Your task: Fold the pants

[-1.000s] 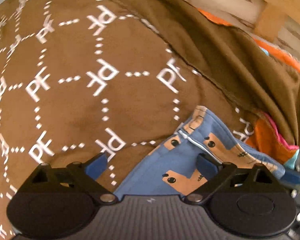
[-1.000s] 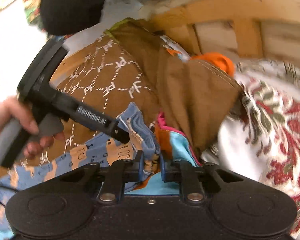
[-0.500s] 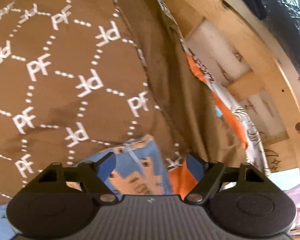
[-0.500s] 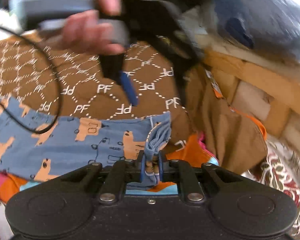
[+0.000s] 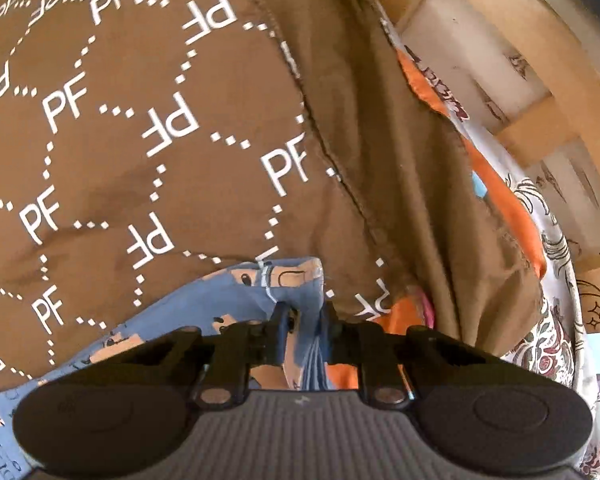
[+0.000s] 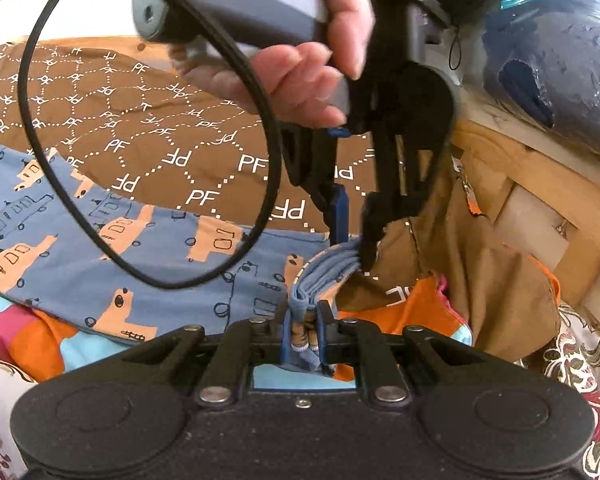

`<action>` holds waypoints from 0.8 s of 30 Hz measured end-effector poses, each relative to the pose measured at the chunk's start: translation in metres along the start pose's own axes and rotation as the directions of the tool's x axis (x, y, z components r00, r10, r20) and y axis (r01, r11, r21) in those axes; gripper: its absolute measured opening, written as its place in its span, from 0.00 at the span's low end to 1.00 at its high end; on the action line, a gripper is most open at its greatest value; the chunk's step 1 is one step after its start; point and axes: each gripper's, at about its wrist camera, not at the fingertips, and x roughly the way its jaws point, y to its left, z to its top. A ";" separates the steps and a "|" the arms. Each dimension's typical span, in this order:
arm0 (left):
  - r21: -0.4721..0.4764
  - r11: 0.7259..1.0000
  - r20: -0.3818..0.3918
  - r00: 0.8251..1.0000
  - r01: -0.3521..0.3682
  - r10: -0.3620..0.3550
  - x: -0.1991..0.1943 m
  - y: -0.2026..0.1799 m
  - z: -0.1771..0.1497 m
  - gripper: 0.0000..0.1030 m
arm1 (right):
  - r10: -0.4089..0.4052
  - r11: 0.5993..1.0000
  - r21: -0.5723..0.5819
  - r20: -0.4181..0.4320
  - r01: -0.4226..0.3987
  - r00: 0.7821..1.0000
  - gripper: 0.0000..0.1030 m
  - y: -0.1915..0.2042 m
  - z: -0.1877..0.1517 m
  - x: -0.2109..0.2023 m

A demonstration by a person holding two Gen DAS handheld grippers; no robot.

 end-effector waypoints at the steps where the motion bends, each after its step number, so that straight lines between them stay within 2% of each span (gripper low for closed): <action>1: -0.010 1.000 0.003 1.000 0.008 -0.008 0.000 0.002 -0.001 0.13 | 0.000 1.000 0.003 0.000 0.000 1.000 0.13 -0.001 0.000 0.000; 6: -0.008 0.999 0.027 0.999 0.040 -0.040 -0.009 0.014 -0.011 0.08 | 0.004 1.000 0.015 -0.013 -0.003 1.000 0.16 -0.006 0.001 0.004; 8: -0.015 0.998 0.040 0.997 0.061 -0.061 -0.014 0.022 -0.015 0.08 | 0.001 0.999 0.035 -0.014 -0.001 1.000 0.25 -0.009 0.002 0.005; 11: -0.030 0.995 0.047 0.995 0.093 -0.092 -0.030 0.042 -0.027 0.08 | -0.001 0.998 0.056 -0.020 0.002 1.000 0.30 -0.012 0.001 0.007; 16: -0.037 0.991 0.066 0.990 0.126 -0.123 -0.043 0.059 -0.037 0.08 | -0.001 0.998 0.060 -0.012 0.002 1.000 0.30 -0.011 0.001 0.008; 18: -0.043 0.990 0.074 0.989 0.133 -0.130 -0.047 0.065 -0.041 0.08 | -0.006 0.999 0.051 -0.010 0.007 1.000 0.26 -0.009 0.001 0.009; 20: -0.059 0.988 0.083 0.987 0.140 -0.135 -0.053 0.071 -0.045 0.07 | -0.003 0.999 0.049 -0.006 0.003 1.000 0.16 -0.009 0.002 0.008; 24: -0.079 0.988 0.119 0.986 0.130 -0.120 -0.073 0.084 -0.057 0.07 | 0.028 0.999 0.044 0.034 -0.030 0.999 0.15 -0.005 0.006 0.001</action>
